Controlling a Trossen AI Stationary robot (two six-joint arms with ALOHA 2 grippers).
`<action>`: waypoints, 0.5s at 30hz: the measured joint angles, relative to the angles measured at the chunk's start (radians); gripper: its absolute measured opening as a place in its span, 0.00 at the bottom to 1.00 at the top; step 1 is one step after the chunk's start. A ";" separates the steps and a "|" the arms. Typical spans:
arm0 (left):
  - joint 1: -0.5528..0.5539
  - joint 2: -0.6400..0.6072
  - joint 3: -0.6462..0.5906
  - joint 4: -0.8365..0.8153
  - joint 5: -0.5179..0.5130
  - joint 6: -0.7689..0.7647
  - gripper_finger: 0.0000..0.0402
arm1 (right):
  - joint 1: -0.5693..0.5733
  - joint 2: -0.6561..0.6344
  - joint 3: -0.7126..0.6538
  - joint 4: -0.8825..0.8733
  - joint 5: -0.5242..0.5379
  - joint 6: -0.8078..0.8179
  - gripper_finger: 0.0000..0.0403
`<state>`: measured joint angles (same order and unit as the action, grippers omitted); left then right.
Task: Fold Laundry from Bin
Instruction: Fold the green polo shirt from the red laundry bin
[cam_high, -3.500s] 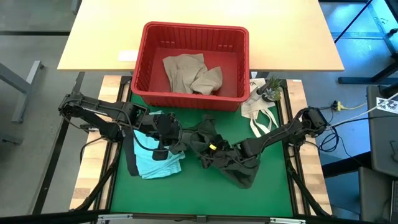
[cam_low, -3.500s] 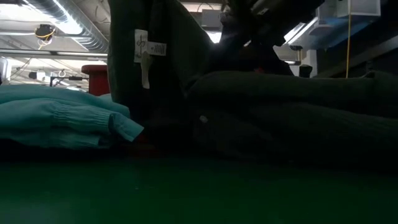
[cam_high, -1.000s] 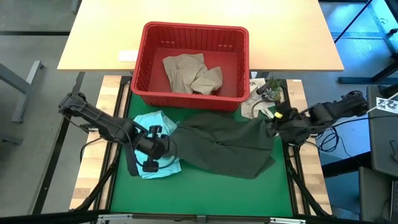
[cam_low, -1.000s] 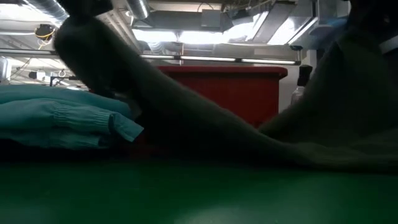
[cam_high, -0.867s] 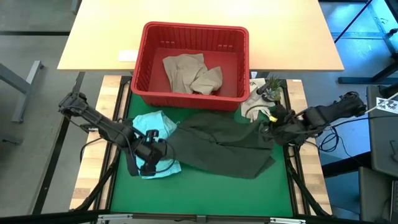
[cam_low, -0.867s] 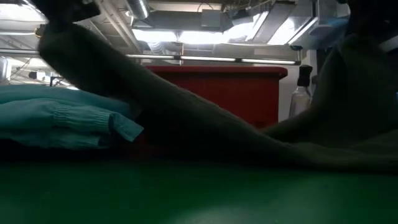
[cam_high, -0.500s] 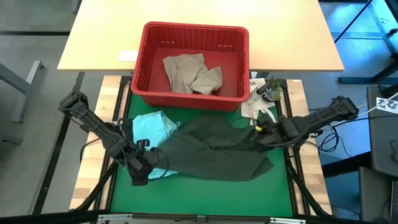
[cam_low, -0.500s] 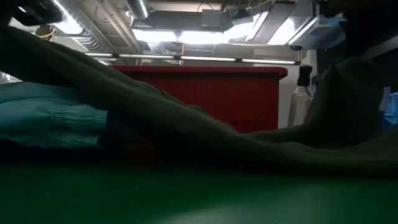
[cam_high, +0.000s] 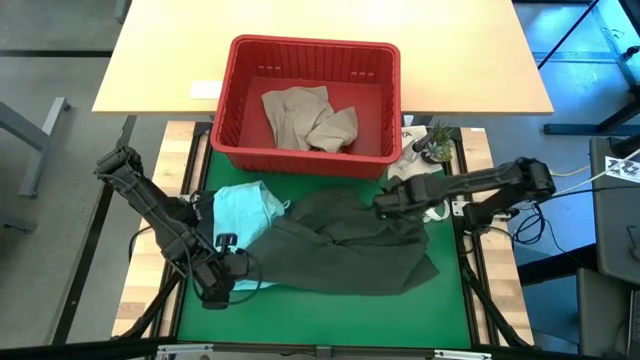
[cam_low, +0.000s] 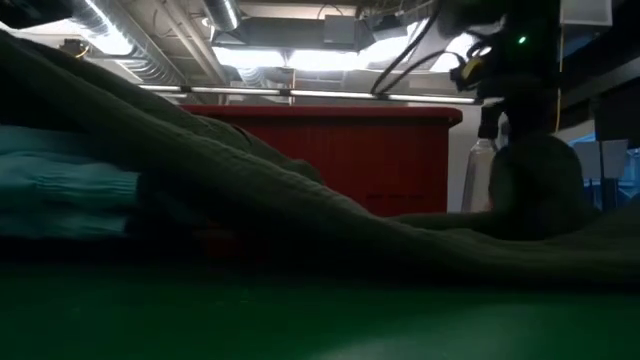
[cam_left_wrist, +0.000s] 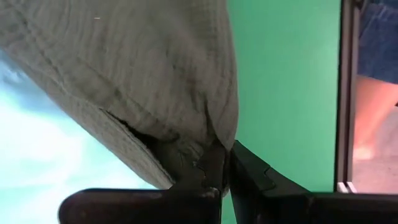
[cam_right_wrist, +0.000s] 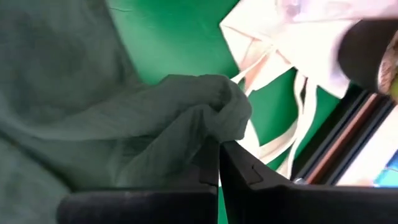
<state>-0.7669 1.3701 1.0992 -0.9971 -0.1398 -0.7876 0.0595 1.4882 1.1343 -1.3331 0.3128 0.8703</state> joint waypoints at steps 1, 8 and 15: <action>-0.005 0.000 0.000 0.005 0.000 0.000 0.02 | -0.019 0.004 0.000 0.000 0.000 -0.023 0.00; -0.036 0.000 0.000 0.023 0.009 -0.100 0.02 | -0.149 0.010 0.000 -0.025 0.069 -0.065 0.00; -0.063 0.000 0.000 0.076 0.011 -0.149 0.02 | -0.272 0.010 0.000 -0.036 0.116 -0.085 0.00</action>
<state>-0.8301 1.3701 1.0988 -0.9214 -0.1284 -0.9367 -0.2128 1.4979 1.1343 -1.3691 0.4290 0.7853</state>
